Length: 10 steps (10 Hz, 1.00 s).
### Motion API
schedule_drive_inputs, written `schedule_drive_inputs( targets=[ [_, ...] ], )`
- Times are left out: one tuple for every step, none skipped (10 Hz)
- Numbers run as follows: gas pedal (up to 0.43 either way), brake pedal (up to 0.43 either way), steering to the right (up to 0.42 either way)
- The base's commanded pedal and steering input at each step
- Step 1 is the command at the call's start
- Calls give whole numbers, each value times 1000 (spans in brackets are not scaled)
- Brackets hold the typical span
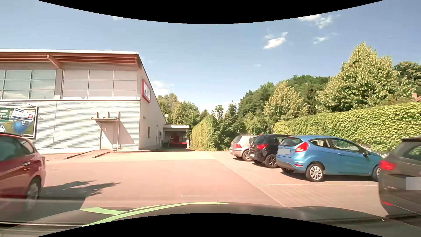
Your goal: Follow the waypoints while adhering to traffic rules and regulations
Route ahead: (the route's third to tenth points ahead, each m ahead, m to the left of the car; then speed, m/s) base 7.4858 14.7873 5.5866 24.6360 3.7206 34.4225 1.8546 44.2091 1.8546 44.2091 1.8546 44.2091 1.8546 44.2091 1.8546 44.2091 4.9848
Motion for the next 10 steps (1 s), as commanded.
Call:
schedule_drive_inputs(
  targets=[
    [39, 0, -191],
    [39, 0, -234],
    [39, 0, -261],
    [39, 0, -276],
    [39, 0, -292],
    [39, 0, -312],
    [39, 0, -336],
    [39, 0, -367],
    [39, 0, -392],
    [39, 0, -421]
  ],
)
